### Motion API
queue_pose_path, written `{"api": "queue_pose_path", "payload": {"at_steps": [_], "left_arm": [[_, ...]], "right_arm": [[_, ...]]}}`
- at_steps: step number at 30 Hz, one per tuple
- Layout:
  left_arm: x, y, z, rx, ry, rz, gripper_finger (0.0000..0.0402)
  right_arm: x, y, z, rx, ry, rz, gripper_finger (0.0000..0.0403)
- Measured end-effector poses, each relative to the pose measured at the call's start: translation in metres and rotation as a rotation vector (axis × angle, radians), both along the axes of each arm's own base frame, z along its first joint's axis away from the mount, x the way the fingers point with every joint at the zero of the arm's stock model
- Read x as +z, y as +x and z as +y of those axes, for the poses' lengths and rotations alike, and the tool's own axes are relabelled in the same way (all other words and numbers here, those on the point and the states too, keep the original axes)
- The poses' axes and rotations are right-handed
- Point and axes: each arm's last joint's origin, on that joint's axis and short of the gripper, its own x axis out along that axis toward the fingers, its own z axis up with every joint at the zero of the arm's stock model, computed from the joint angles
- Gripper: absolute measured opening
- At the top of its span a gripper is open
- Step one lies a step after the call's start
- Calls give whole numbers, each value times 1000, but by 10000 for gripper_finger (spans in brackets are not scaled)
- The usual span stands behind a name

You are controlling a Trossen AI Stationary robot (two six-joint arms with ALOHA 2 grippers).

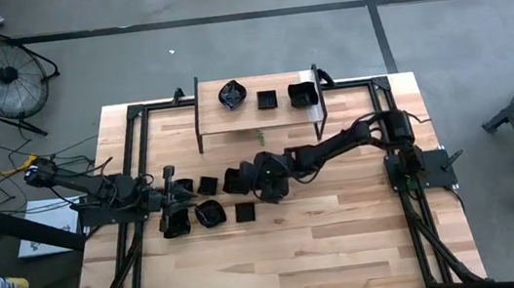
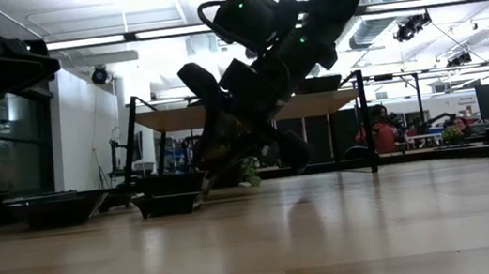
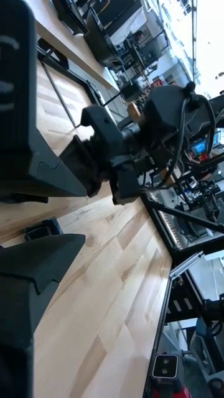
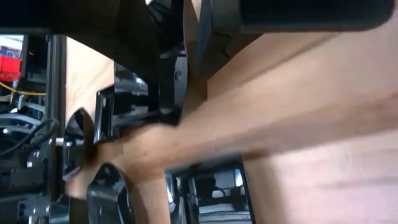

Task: Pick & Place Mini shaped plates
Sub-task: Stack the distorted square plate on top of the other distorted square plate on the shelf

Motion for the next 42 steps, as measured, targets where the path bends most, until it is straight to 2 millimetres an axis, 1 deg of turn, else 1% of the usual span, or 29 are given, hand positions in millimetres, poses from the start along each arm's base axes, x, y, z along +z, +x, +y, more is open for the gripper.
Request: {"api": "queue_pose_path", "payload": {"at_steps": [7,17,23,28,32,37,42], "left_arm": [[0,0,0,0,0,0,103],[0,0,0,0,0,0,103],[0,0,0,0,0,0,103],[0,0,0,0,0,0,103],[0,0,0,0,0,0,103],[0,0,0,1,0,1,103],[0,0,0,0,0,0,103]], "right_arm": [[-1,-1,-7,-2,18,10,50],[-1,-1,-7,-12,52,14,5],[-1,-1,-4,-66,100,17,2],[1,1,3,-135,50,0,1],[6,1,10,-156,57,-16,1],[19,-3,12,-190,54,-29,0],[45,-8,12,-252,55,-82,0]]}}
